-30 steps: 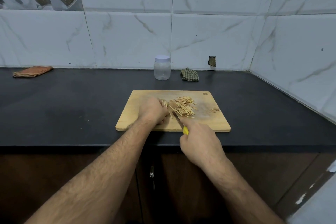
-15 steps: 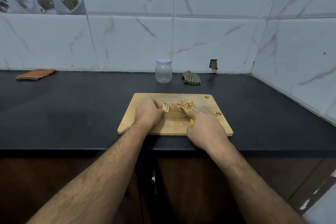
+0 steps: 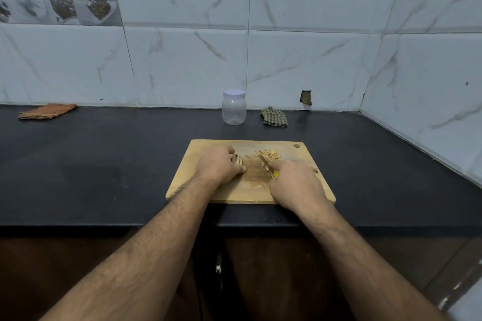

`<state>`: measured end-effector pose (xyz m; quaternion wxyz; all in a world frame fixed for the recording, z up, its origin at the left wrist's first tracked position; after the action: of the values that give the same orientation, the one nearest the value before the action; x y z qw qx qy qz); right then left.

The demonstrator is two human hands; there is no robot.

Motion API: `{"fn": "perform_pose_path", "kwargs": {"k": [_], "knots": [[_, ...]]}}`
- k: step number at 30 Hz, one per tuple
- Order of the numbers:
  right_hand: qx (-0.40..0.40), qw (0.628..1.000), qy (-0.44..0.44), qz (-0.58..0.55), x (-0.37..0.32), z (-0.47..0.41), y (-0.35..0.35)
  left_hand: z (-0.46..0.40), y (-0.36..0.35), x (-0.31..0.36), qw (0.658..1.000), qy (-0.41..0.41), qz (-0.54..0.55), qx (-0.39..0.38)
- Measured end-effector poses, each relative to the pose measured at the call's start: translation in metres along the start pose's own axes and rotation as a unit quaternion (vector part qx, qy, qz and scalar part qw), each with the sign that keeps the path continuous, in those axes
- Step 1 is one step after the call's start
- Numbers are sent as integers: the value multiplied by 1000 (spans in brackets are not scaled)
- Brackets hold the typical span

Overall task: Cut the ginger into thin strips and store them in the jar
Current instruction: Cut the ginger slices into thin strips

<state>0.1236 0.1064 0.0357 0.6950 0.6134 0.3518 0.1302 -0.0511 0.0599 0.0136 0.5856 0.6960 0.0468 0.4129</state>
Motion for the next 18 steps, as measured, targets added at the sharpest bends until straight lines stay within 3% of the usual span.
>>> {"fn": "perform_pose_path", "kwargs": {"k": [5, 12, 18], "knots": [[-6, 1000, 7, 4, -9, -4, -8, -8, 3, -5, 998, 8, 17, -55], [-16, 999, 23, -41, -27, -22, -13, -18, 3, -9, 997, 9, 27, -66], [-24, 998, 12, -64, -25, -32, -22, -27, 9, 0, 989, 26, 30, -144]]}}
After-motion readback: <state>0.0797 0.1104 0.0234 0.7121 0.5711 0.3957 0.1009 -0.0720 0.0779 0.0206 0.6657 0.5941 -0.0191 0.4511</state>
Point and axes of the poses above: each hand's wrist, its own z-axis away from the middle knuckle, its own y-axis out of the back of the hand, x = y × z, the point moved 5 cm from there along -z, towards the middle knuckle, and after that the axes turned 9 degrees about -x, right-handed, at the moved point
